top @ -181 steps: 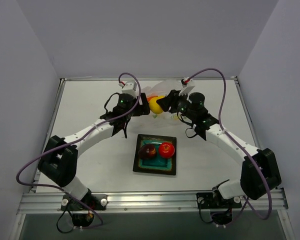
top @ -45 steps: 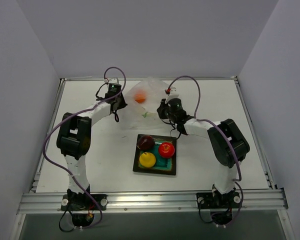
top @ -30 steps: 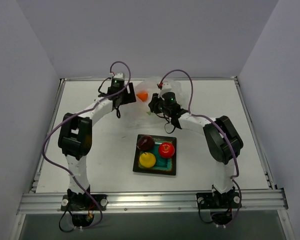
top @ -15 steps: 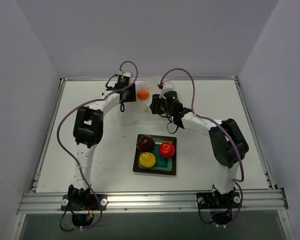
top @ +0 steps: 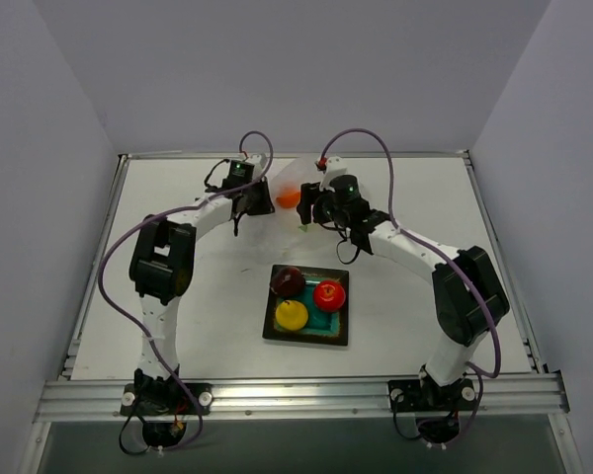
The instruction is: Take the fake fruits out of the plastic bag
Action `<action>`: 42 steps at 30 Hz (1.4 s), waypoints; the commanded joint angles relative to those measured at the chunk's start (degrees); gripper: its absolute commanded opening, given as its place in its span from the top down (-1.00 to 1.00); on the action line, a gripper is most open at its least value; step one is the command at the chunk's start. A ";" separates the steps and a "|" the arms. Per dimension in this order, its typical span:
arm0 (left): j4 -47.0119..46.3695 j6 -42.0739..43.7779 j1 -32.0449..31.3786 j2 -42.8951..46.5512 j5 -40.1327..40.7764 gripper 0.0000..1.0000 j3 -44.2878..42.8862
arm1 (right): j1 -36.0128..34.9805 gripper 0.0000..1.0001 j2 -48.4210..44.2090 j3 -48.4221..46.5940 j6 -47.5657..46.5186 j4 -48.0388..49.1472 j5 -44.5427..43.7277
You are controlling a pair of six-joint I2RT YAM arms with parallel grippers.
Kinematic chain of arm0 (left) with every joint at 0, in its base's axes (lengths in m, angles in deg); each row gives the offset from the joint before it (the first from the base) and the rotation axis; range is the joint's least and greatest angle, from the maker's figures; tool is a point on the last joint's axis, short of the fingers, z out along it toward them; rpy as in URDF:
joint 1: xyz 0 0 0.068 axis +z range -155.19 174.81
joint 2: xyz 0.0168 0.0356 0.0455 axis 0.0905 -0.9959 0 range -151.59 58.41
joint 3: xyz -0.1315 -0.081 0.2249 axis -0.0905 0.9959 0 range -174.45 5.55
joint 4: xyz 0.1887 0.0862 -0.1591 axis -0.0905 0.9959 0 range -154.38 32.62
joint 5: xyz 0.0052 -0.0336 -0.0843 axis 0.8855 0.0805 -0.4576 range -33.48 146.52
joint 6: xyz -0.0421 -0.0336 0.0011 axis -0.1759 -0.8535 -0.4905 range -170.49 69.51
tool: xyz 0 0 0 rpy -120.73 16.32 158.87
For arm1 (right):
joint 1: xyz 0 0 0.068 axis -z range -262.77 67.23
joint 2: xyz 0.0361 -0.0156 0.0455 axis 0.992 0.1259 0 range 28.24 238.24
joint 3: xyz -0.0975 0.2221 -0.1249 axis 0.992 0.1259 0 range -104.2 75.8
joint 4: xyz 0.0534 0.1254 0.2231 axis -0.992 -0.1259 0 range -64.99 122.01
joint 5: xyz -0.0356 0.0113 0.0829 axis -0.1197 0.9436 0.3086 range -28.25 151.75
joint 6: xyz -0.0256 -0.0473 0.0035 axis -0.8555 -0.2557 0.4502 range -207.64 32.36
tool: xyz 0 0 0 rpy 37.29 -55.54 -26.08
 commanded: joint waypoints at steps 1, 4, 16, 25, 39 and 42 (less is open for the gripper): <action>-9.17 -3.00 -0.99 8.46 -6.63 0.95 3.92 | -0.42 -0.32 -2.56 -3.17 -4.35 -5.60 -1.80; -8.48 -2.48 -1.69 9.18 -8.21 0.95 3.77 | 0.72 -0.66 -4.32 -3.87 -7.96 -7.71 -1.03; 0.57 -0.10 -1.43 1.98 -9.10 0.95 -9.41 | 9.59 -0.28 13.50 -29.32 -12.72 -18.09 11.21; 4.27 -0.27 1.55 -9.27 -10.58 0.95 -20.57 | 12.94 0.08 36.79 -51.85 -1.21 -17.65 6.72; 4.53 -5.11 6.04 -20.61 -14.63 0.95 -30.77 | 12.85 0.10 44.11 -52.85 2.32 -16.15 6.72; 3.39 -6.07 5.95 -20.00 -15.42 0.95 -29.56 | 12.06 0.32 38.33 -43.81 0.56 -15.11 5.23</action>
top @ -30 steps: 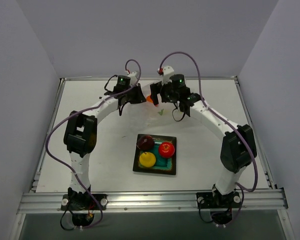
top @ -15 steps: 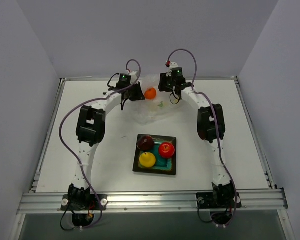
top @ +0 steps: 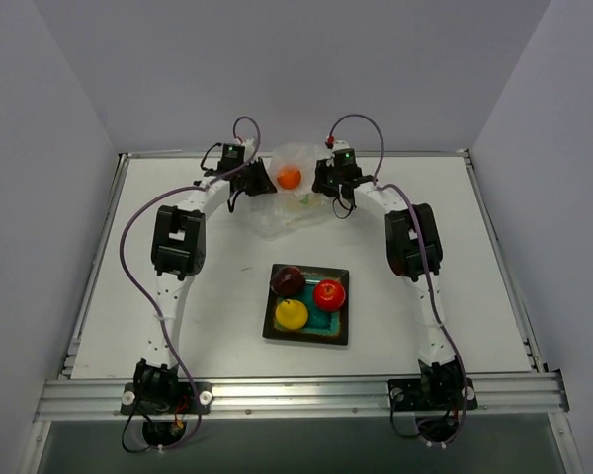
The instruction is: Take the fake fruits out of the plastic bag
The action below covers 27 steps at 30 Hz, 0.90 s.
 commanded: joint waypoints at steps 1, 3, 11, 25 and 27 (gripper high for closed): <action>-1.50 -2.36 0.14 1.57 -2.26 0.95 -0.44 | -0.90 0.32 -9.09 9.01 -1.73 1.59 -2.66; -5.20 -2.89 -0.82 4.11 -2.44 0.95 4.46 | -1.08 0.32 -16.56 20.00 -0.51 6.60 -3.11; -8.53 -0.51 -4.96 10.63 0.81 0.95 14.23 | -0.73 0.09 -37.75 41.38 1.61 16.11 -5.05; -24.45 -10.10 -7.86 21.18 2.30 0.95 26.12 | -5.91 0.45 -38.49 46.05 -0.15 19.44 -5.04; -24.10 -9.93 -8.04 20.92 2.13 0.95 26.03 | -5.82 0.39 -36.63 44.21 -0.59 19.36 -5.83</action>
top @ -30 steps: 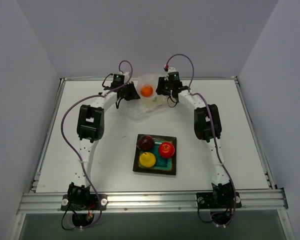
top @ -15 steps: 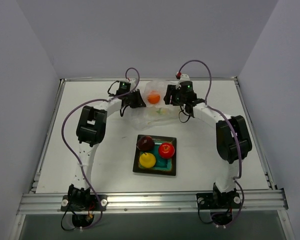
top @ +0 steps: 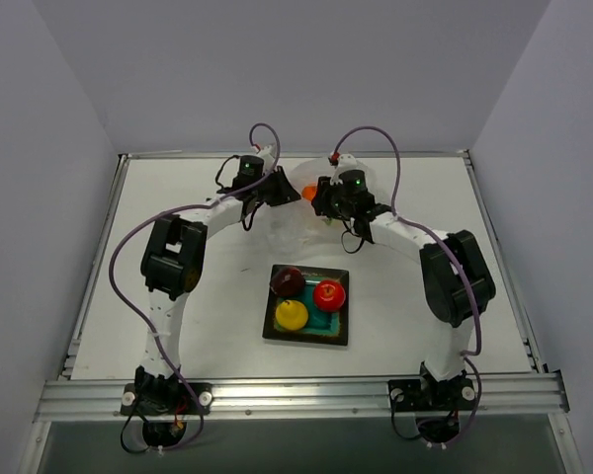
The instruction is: Take the fake fruits out of the plastic bag
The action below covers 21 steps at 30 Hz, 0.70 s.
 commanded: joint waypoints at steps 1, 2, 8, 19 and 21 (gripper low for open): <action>-4.59 -1.92 0.07 3.19 0.33 0.95 -0.57 | 0.52 0.31 4.20 -3.29 -1.16 1.88 -1.83; -4.15 -1.75 0.07 3.10 0.33 0.95 -0.75 | 0.43 0.21 5.08 -3.91 -1.42 1.87 -2.62; -0.37 0.27 0.07 0.73 1.38 0.95 -3.73 | 0.25 -0.46 11.41 -9.44 -1.51 3.10 -5.70; 3.68 2.21 0.25 -2.35 2.35 0.95 -6.99 | -0.28 -0.87 24.76 -21.83 -3.44 3.20 -8.60; 3.85 2.38 0.34 -2.61 2.09 0.95 -7.25 | -0.01 -0.90 26.71 -25.43 -3.62 2.58 -8.60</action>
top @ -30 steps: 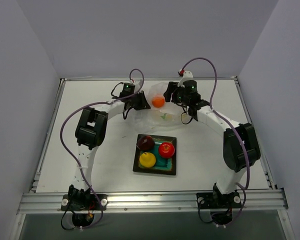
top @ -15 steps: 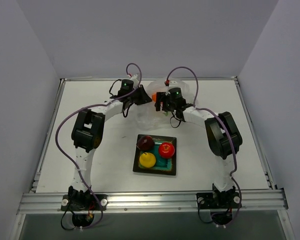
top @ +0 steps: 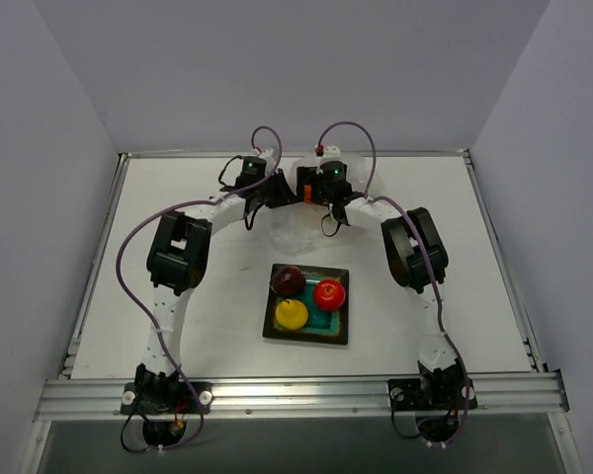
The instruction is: Take the fake fruits out of the plastic bag
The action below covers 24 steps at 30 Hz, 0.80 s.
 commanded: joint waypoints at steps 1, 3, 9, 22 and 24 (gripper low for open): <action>0.64 1.25 0.40 0.43 -0.25 0.95 -3.75 | 0.10 -0.91 4.37 -5.86 -1.39 -0.48 -1.17; 0.82 1.25 0.58 0.16 -0.34 0.95 -3.76 | 0.54 -0.92 6.66 -10.07 -0.87 -1.71 1.11; 1.08 1.51 1.54 -0.10 -0.16 0.95 -3.58 | 0.18 -0.40 8.79 -9.67 -0.17 1.68 1.11; 1.61 -0.68 2.25 -1.68 6.25 0.95 -7.18 | -0.52 0.13 -16.87 11.78 3.17 4.52 14.36; 1.43 -1.12 2.68 -2.03 7.04 0.95 -7.62 | -0.87 0.12 -20.46 15.83 4.40 5.22 16.40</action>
